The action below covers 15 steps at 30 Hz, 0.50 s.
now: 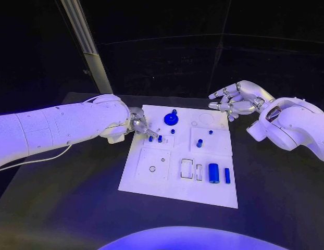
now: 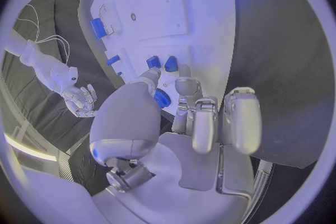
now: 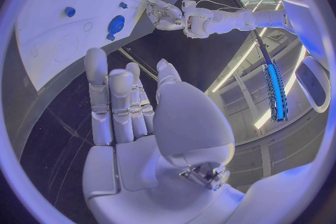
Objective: Assemble the parts on the task board
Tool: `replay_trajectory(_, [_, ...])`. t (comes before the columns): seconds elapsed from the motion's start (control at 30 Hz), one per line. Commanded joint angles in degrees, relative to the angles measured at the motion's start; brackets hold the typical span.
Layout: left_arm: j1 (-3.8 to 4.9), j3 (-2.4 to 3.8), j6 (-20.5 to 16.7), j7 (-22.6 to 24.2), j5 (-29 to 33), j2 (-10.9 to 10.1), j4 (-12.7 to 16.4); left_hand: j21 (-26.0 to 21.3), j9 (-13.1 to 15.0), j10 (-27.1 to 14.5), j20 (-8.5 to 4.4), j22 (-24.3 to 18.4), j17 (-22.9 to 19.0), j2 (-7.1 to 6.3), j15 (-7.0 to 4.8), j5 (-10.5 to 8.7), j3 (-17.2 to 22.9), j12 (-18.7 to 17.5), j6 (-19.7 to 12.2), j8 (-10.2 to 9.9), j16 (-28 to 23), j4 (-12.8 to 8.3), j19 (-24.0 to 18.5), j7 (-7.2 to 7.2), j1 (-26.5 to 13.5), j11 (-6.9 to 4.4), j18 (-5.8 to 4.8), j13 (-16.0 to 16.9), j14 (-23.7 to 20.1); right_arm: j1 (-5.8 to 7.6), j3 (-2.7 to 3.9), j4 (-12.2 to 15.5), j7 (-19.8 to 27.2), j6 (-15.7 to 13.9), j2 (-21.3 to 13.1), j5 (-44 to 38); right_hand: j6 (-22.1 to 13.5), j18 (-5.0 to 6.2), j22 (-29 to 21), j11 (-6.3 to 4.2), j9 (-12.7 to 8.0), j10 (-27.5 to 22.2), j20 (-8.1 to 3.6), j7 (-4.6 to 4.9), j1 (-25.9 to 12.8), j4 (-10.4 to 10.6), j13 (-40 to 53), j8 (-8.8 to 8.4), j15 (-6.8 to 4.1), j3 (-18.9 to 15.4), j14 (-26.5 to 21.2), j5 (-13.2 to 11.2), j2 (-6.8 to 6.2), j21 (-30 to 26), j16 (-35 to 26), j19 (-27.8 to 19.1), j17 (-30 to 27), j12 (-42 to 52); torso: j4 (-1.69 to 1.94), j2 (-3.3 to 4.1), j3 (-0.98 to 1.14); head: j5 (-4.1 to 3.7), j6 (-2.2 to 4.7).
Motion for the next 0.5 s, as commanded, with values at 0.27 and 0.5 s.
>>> replay_trajectory(0.27, [0.19,-0.02,-10.4,15.7,11.8,-0.7,0.1,-9.0,-1.8,-8.6,1.53,-2.5,13.3,1.63,1.54,0.51,-4.1,-9.3,-3.7,-1.6,-1.0,1.2,-1.9,1.71,4.1,1.75,2.1,-10.7,5.4,0.09,0.03,-0.1,0.3,0.3,0.1,-0.1,0.0,0.61,-0.1,-0.1,0.1,-0.5,0.0,-0.09,0.1,0.4,-0.1,0.36,0.02,0.0,0.1,0.2,0.42,-0.3,-0.3,0.0,-0.1,0.3,-0.05,0.03,0.05,-0.26,0.27])
replay_trajectory(0.5, [0.24,-0.03,-13.9,29.2,14.4,0.4,-0.4,-40.5,-3.8,-19.9,3.95,-29.2,-13.6,3.26,4.15,0.92,-4.8,-17.1,-7.4,-2.4,-23.2,-1.2,-18.3,4.35,13.3,4.61,7.58,-16.5,-7.7,0.09,0.03,-0.3,0.3,0.3,0.1,-0.1,0.0,0.61,-0.1,-0.1,0.1,-0.5,0.0,-0.09,0.1,0.4,-0.1,0.36,0.02,0.0,0.1,0.2,0.42,-0.3,-0.3,0.0,-0.1,0.3,-0.07,0.08,0.02,-0.58,0.53])
